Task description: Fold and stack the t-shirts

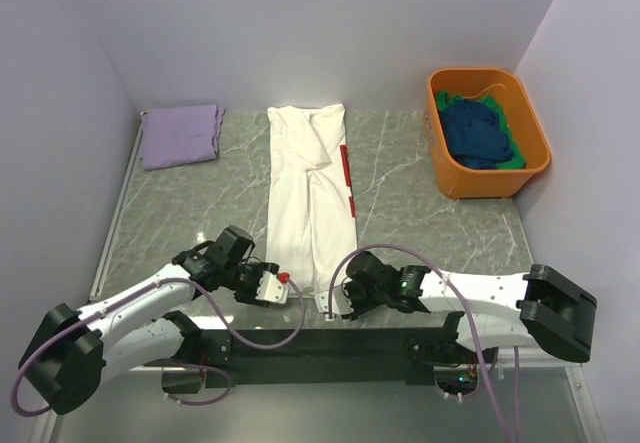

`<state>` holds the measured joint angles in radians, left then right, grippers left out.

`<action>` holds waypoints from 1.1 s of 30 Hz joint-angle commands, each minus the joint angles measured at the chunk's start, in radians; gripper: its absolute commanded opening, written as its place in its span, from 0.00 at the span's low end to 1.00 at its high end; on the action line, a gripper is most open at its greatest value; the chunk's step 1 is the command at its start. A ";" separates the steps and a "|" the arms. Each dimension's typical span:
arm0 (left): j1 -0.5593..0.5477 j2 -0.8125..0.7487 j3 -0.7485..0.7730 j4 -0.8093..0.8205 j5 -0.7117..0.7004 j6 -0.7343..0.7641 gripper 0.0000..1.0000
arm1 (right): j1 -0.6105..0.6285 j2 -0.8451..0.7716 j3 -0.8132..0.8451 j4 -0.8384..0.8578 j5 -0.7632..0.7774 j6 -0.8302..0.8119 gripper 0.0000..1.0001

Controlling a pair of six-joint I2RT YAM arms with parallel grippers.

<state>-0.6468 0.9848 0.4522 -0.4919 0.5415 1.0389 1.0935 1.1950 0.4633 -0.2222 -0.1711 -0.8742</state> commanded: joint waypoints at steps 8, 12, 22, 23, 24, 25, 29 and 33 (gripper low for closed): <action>-0.116 0.118 -0.056 0.139 -0.110 0.027 0.49 | 0.006 0.069 -0.005 0.004 0.048 0.032 0.04; -0.122 0.159 -0.075 0.180 -0.158 0.027 0.40 | 0.005 0.075 0.008 -0.002 0.064 0.044 0.00; -0.122 0.089 0.014 0.038 -0.063 0.007 0.01 | 0.005 0.011 0.084 -0.106 0.032 0.087 0.00; -0.122 0.071 0.023 0.021 -0.051 0.007 0.01 | 0.005 -0.011 0.092 -0.126 0.025 0.084 0.00; -0.123 0.061 0.038 0.004 -0.032 0.004 0.01 | 0.006 -0.026 0.095 -0.138 0.016 0.084 0.00; -0.122 0.054 0.045 -0.031 -0.019 0.004 0.01 | 0.006 -0.040 0.098 -0.160 -0.001 0.081 0.00; -0.123 -0.014 0.077 -0.114 0.035 -0.008 0.01 | 0.014 -0.138 0.112 -0.216 -0.031 0.086 0.00; -0.122 -0.067 0.106 -0.154 0.066 -0.049 0.01 | 0.013 -0.189 0.135 -0.256 -0.019 0.083 0.00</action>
<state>-0.7673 0.9550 0.5102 -0.5484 0.5278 1.0306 1.1015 1.0481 0.5453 -0.4110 -0.1818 -0.8005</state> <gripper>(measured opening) 0.026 0.008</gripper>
